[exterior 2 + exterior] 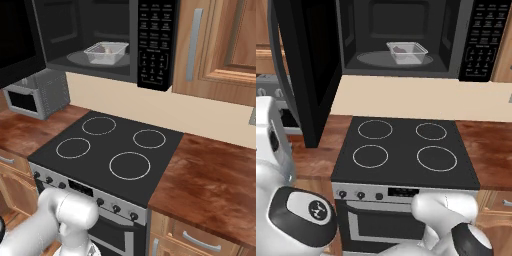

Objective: Place the tupperware containing the fish and eggplant meal in the microwave. Close the microwave door and press the start button to reheat the meal.

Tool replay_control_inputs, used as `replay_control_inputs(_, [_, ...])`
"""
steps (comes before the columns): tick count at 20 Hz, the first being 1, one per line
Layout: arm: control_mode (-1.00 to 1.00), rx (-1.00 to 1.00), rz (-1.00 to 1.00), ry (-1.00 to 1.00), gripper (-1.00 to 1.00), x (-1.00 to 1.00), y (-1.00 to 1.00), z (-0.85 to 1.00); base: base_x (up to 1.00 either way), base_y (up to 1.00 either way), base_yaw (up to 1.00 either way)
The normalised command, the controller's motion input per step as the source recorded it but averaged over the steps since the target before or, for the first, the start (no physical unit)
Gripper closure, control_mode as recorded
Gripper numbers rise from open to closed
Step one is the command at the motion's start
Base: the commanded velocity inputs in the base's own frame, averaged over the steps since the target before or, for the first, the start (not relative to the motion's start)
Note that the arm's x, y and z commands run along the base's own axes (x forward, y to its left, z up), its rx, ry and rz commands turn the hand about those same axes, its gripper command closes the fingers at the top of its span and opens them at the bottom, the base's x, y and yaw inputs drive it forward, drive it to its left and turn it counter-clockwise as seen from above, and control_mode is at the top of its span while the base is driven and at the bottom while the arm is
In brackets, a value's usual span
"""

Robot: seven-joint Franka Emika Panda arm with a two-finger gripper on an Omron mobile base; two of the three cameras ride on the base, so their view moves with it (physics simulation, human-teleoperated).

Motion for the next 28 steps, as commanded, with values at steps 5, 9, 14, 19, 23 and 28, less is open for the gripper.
replay_control_inputs(5, [-1.00, -0.11, -0.06, 0.00, -1.00, 0.59, 0.29, 0.00, 0.00, 0.00, 0.00])
replay_control_inputs(9, [-1.00, -0.11, -0.10, 0.00, -1.00, 0.60, 0.20, 0.00, 0.00, 0.00, 0.00])
replay_control_inputs(14, [-1.00, -0.11, -0.13, 0.00, -1.00, 0.56, 0.04, 0.00, 0.00, 0.00, 0.00])
replay_control_inputs(19, [-1.00, -0.10, -0.16, 0.00, -1.00, 0.43, 0.00, 0.00, 0.00, 0.00, 0.00])
replay_control_inputs(23, [-1.00, -0.07, -0.21, 0.00, -1.00, 0.11, -0.22, 0.00, 0.00, 0.00, 0.00])
replay_control_inputs(28, [-1.00, -0.05, -0.23, 0.00, -1.00, 0.00, -0.56, 0.00, 0.00, 0.00, 0.00])
